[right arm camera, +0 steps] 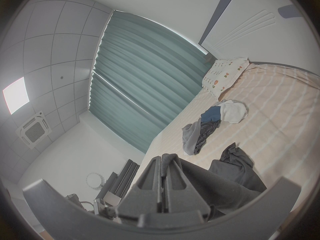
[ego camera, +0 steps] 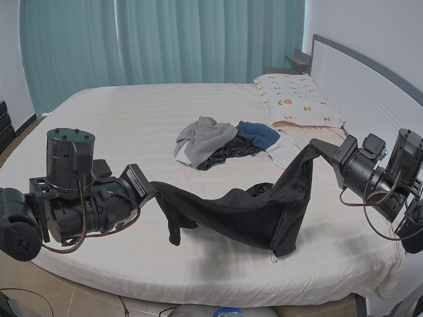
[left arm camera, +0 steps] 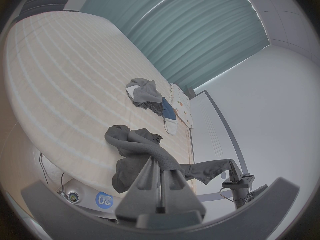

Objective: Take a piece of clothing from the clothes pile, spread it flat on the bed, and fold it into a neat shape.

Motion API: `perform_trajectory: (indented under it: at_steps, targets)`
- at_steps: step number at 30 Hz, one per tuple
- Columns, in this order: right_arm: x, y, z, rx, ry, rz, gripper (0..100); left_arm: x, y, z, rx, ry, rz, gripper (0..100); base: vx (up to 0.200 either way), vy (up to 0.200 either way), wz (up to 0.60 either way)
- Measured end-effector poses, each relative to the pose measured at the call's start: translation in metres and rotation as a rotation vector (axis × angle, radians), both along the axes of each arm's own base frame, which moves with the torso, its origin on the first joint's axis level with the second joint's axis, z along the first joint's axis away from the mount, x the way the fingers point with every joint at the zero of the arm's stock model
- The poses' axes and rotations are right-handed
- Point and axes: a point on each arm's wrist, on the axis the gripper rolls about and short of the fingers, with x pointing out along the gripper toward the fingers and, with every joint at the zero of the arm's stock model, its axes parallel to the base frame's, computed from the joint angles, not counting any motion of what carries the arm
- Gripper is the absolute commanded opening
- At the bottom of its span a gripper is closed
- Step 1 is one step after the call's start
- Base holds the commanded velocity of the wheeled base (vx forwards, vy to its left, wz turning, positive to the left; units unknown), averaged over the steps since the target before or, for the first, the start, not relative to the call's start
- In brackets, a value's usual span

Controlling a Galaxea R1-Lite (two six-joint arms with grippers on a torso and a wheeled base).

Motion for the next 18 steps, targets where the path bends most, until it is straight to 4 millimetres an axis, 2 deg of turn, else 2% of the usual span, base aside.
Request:
perform_trajectory:
  at_steps: [18]
  targets:
    - [0.013,-0.005,-0.003,-0.007,-0.044,-0.067,0,-0.004,0.003,0.006,-0.012,-0.019,0.001,0,0.000,0.200,0.00]
